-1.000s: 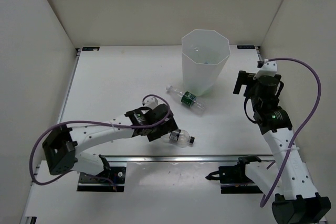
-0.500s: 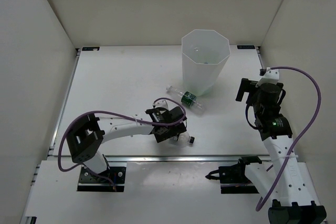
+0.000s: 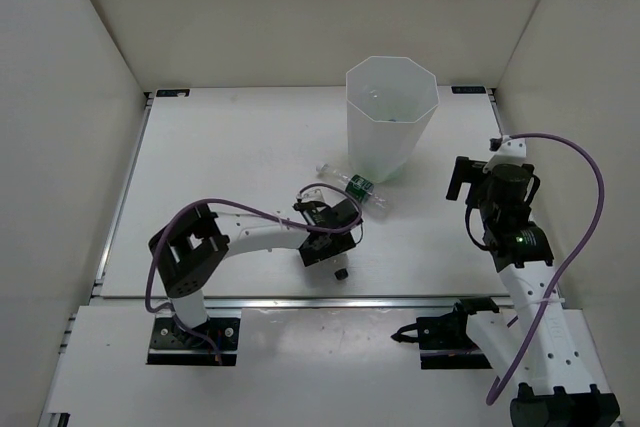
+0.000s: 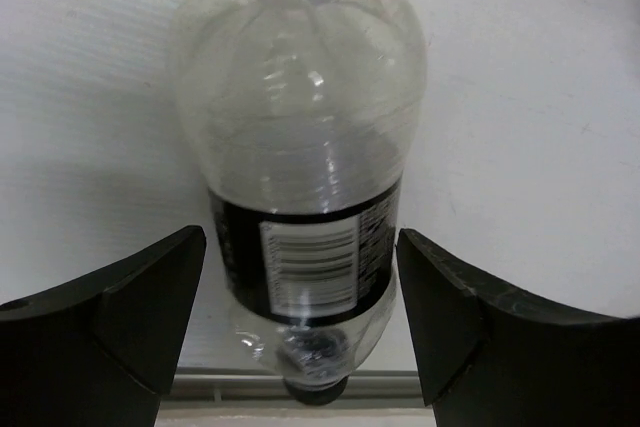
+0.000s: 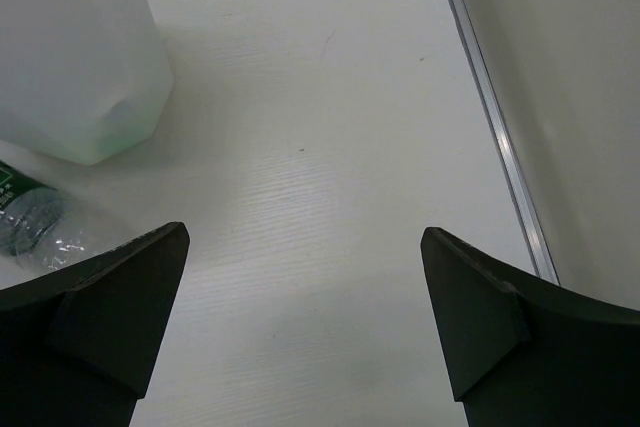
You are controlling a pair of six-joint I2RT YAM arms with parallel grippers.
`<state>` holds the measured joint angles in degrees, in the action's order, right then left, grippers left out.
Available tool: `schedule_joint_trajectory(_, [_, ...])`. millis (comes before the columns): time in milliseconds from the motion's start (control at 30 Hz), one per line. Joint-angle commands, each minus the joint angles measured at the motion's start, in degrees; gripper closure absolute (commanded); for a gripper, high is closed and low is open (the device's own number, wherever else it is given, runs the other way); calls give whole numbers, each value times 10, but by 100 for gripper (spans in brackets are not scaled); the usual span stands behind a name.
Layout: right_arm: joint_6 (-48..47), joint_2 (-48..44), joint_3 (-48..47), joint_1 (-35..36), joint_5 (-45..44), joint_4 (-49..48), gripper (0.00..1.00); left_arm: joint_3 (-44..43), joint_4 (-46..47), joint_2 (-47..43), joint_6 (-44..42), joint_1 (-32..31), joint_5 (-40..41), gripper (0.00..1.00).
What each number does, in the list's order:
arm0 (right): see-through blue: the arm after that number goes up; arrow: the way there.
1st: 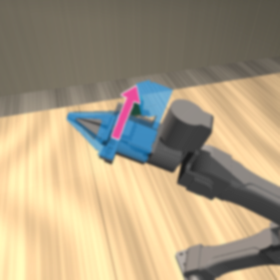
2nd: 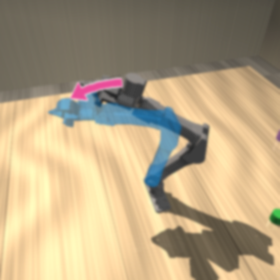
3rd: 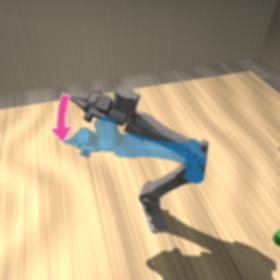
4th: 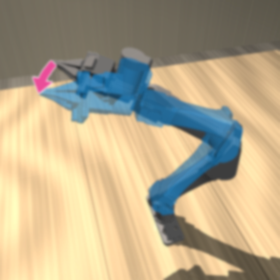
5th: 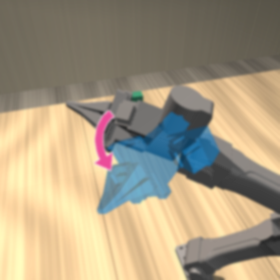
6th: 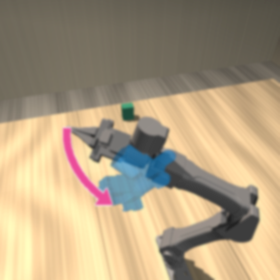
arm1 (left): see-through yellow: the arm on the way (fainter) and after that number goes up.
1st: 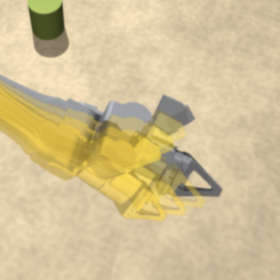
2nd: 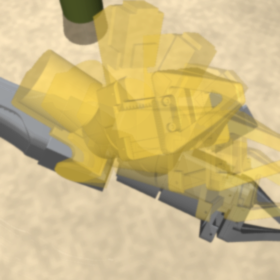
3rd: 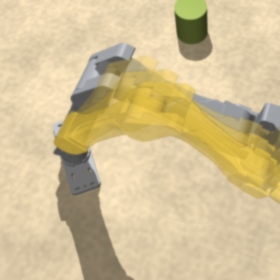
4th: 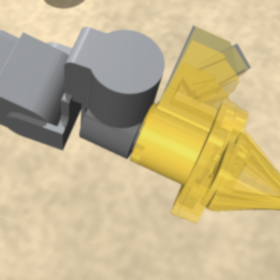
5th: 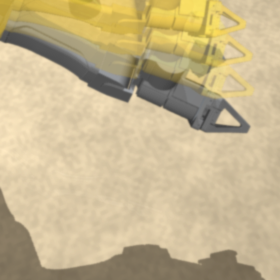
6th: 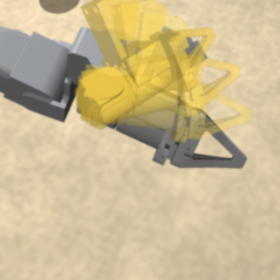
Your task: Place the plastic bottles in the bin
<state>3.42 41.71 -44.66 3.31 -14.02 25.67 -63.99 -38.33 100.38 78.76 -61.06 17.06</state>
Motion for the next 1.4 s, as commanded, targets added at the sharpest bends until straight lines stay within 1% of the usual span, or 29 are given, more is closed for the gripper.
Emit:
schedule_joint_trajectory(0, [3,-21,8,-7,7,-14,1,-31,1,4,-12,9,23,13])
schedule_joint_trajectory(67, [3,-30,10,-9,8,-12,0,-36,1,3,-25,12,22,31])
schedule_joint_trajectory(100, [0,-33,11,-9,14,-11,1,-38,0,1,-27,15,27,35])
schedule_joint_trajectory(133, [1,-36,12,-10,13,-5,1,-40,5,-3,-41,17,26,42])
schedule_joint_trajectory(167, [0,-38,14,-8,12,-8,1,-43,6,-7,-57,21,28,45])
schedule_joint_trajectory(333, [-7,-44,14,1,8,-1,0,-114,-28,-54,-141,33,79,49])
schedule_joint_trajectory(433, [-5,-49,23,6,14,10,1,-180,-30,-104,-228,52,116,49])
schedule_joint_trajectory(467, [-3,-48,19,11,18,18,1,-193,-14,-119,-281,59,129,48])
schedule_joint_trajectory(533, [7,-49,33,9,40,31,0,-261,43,-134,-381,65,140,44])
schedule_joint_trajectory(567, [20,-51,41,12,52,32,0,-272,101,-135,-411,70,130,42])
schedule_joint_trajectory(633, [30,-56,51,20,77,39,1,-287,194,-137,-502,88,98,43])
schedule_joint_trajectory(667, [42,-59,56,23,83,40,0,-313,227,-131,-510,94,79,40])
schedule_joint_trajectory(700, [47,-59,64,28,94,41,1,-358,244,-102,-532,105,56,34])
schedule_joint_trajectory(733, [54,-59,67,35,96,39,1,-387,244,-59,-550,111,54,31])
schedule_joint_trajectory(767, [62,-64,70,43,103,33,1,-458,232,-36,-572,114,58,33])
schedule_joint_trajectory(800, [63,-69,77,45,120,32,1,-525,229,16,-586,113,51,31])
schedule_joint_trajectory(833, [62,-70,78,51,123,29,1,-560,222,73,-609,112,54,30])
schedule_joint_trajectory(867, [61,-74,84,55,128,22,1,-638,209,100,-617,109,59,29])
schedule_joint_trajectory(900, [60,-74,93,66,131,17,1,-713,194,151,-641,107,66,26])
schedule_joint_trajectory(933, [62,-73,92,69,125,14,1,-748,187,197,-655,103,75,26])
schedule_joint_trajectory(967, [61,-72,92,76,121,17,0,-797,191,213,-672,101,89,26])
schedule_joint_trajectory(1033, [62,-64,88,82,113,22,1,-791,228,232,-678,102,98,26])
schedule_joint_trajectory(1100, [55,-54,85,79,116,25,1,-714,292,218,-665,111,84,26])
schedule_joint_trajectory(1167, [55,-50,82,76,118,24,0,-690,316,220,-661,121,75,22])
schedule_joint_trajectory(1200, [47,-46,80,71,126,22,1,-704,311,227,-657,124,77,21])
schedule_joint_trajectory(1233, [46,-49,81,68,134,20,0,-734,305,244,-667,119,80,13])
schedule_joint_trajectory(1267, [36,-45,79,63,135,19,1,-752,289,256,-678,118,83,10])
schedule_joint_trajectory(1300, [33,-38,73,57,158,19,1,-775,279,270,-680,113,91,1])
schedule_joint_trajectory(1367, [14,-28,70,65,178,18,1,-775,284,266,-680,106,109,1])
